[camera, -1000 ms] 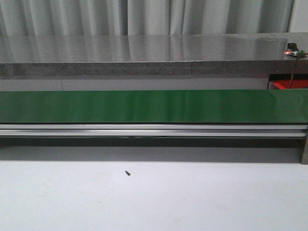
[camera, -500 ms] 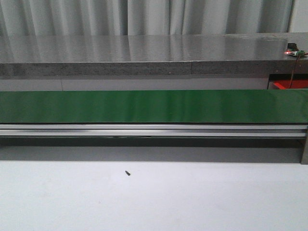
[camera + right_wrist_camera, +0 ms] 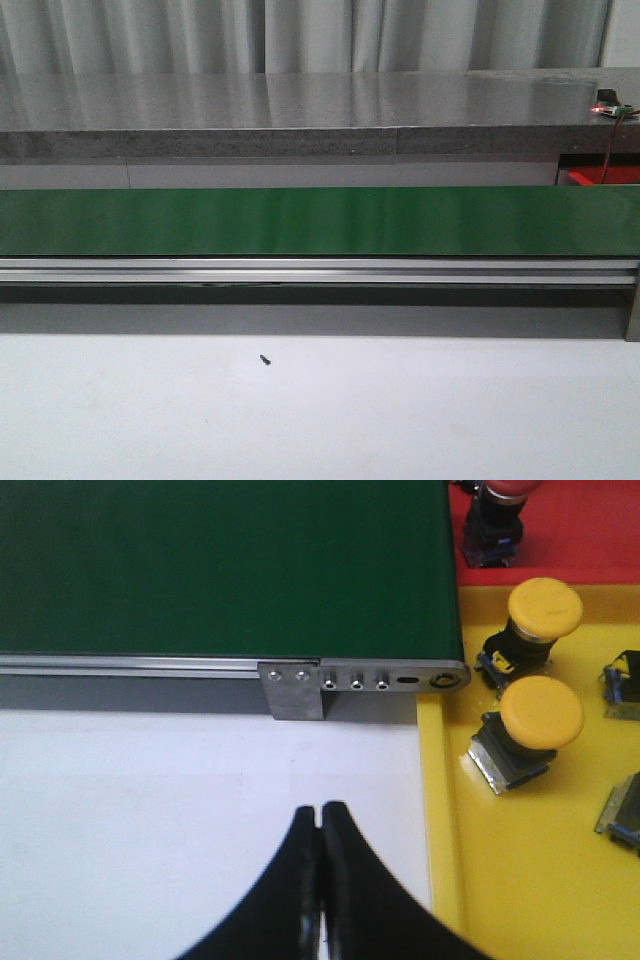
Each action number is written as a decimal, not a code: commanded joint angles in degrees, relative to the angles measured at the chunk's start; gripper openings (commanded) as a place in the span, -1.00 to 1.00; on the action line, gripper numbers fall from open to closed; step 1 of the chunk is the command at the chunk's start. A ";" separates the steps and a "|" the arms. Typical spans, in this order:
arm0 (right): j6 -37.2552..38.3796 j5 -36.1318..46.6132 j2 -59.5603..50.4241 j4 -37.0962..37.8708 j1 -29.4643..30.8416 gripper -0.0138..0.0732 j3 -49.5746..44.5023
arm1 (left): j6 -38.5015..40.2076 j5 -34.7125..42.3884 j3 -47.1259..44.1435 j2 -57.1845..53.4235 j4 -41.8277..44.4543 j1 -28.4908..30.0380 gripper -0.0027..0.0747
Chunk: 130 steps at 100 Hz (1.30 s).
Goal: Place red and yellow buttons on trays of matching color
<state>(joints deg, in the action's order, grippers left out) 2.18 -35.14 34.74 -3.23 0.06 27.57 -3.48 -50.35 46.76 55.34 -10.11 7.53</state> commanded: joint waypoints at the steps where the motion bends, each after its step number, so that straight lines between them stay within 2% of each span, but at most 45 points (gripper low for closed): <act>1: -0.49 3.96 -0.06 0.46 0.32 -0.84 1.47 | 1.15 3.50 4.17 2.28 -0.57 1.86 -0.98; 36: -0.49 3.96 -0.06 0.46 0.32 -0.84 1.47 | 1.07 7.33 13.34 12.07 -0.66 16.96 -0.97; 43: -0.49 3.96 -0.06 0.46 0.32 -0.84 1.47 | 0.49 7.11 15.20 14.40 -0.66 19.18 -0.89; 48: -0.49 3.96 -0.06 0.46 0.32 -0.84 1.47 | -1.78 7.07 16.35 16.20 -0.77 20.16 -0.73; 53: -0.49 3.96 -0.06 0.46 0.32 -0.84 1.47 | -3.51 6.67 17.58 18.09 -0.77 20.63 -0.49; 65: -0.49 3.96 -0.06 0.46 0.32 -0.84 1.47 | -4.53 6.73 20.78 22.66 -0.68 21.01 0.36; 68: -0.49 3.96 -0.06 0.46 0.32 -0.84 1.47 | -4.41 6.83 21.60 23.71 -0.68 21.01 0.51; 72: -0.49 3.96 -0.06 0.46 0.32 -0.84 1.47 | -4.41 6.83 22.94 25.24 -0.68 21.01 0.67; 75: -0.49 3.96 -0.06 0.46 0.32 -0.84 1.47 | -3.81 6.83 23.94 26.30 -0.80 21.01 0.71; 104: -0.49 3.96 -0.06 0.46 0.32 -0.84 1.47 | 4.56 8.37 34.09 37.07 -0.80 21.01 0.58; 130: -0.49 3.96 -0.06 0.46 0.32 -0.84 1.47 | 6.04 7.30 43.40 46.42 -6.47 21.01 0.58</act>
<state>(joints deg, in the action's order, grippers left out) 2.18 -35.14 34.74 -3.23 0.06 27.57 1.68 -45.34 85.50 102.15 -12.97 28.37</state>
